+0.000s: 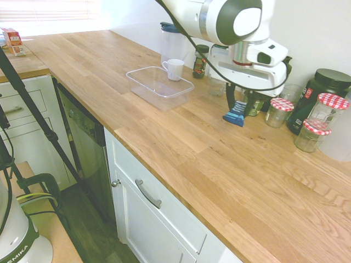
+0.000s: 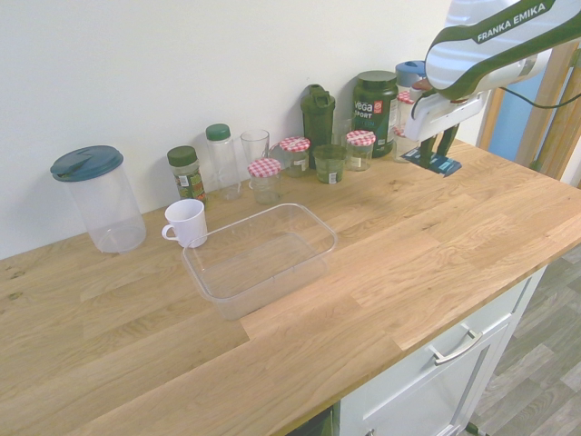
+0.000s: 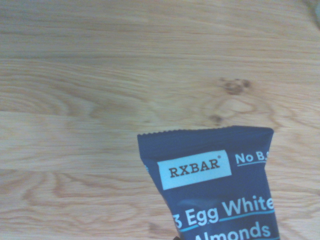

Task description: Put the protein bar into the container

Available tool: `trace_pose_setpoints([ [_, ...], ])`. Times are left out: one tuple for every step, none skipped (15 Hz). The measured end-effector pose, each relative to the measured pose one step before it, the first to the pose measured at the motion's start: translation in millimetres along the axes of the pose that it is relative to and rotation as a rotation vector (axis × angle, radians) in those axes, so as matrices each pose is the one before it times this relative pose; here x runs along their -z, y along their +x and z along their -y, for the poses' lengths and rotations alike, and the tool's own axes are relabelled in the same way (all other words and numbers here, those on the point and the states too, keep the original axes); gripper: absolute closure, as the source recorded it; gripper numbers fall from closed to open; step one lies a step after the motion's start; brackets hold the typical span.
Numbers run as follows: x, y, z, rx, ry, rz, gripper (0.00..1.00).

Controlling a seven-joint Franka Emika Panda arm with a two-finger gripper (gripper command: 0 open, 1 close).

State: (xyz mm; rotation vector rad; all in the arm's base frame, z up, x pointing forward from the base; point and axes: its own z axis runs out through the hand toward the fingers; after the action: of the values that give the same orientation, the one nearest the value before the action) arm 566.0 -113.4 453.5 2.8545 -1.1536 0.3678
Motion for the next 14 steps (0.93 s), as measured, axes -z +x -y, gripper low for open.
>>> trace_pose_setpoints([
  [1.44, -12.83, 10.12, 0.01059, -0.00484, -0.00837, 1.0],
  [1.92, -13.4, 9.24, 0.00937, -0.008, -0.00601, 1.0],
  [1.76, -12.35, 8.4, 0.01056, -0.00662, -0.00645, 1.0],
  [1.01, -12.82, 10.2, 0.01335, -0.00613, -0.00621, 1.0],
  [1.06, -12.84, 11.45, 0.01136, -0.00333, -0.00706, 1.0],
  [-0.31, -12.06, 10.65, 0.0094, -0.00421, -0.00644, 1.0],
  [0.28, -12.17, 10.32, 0.00923, -0.00163, -0.00478, 1.0],
  [0.7, -10.9, 8.81, 0.00852, -0.00424, -0.00523, 1.0],
  [1.52, -8.42, 8.55, 0.00567, -0.00098, -0.00574, 1.0],
  [2.45, -8.09, 9.18, 0.0031, 0.00293, -0.0045, 1.0],
  [2.61, -8.74, 9.49, 0.00156, 0.00264, -0.00413, 1.0],
  [2.63, -9.84, 9.7, 0.00007, 0.00059, -0.00255, 1.0],
  [2.44, -10.49, 9.79, -0.00193, 0.0013, -0.00085, 1.0],
  [2.11, -9.6, 8.7, -0.00317, 0.00307, 0.00047, 1.0],
])
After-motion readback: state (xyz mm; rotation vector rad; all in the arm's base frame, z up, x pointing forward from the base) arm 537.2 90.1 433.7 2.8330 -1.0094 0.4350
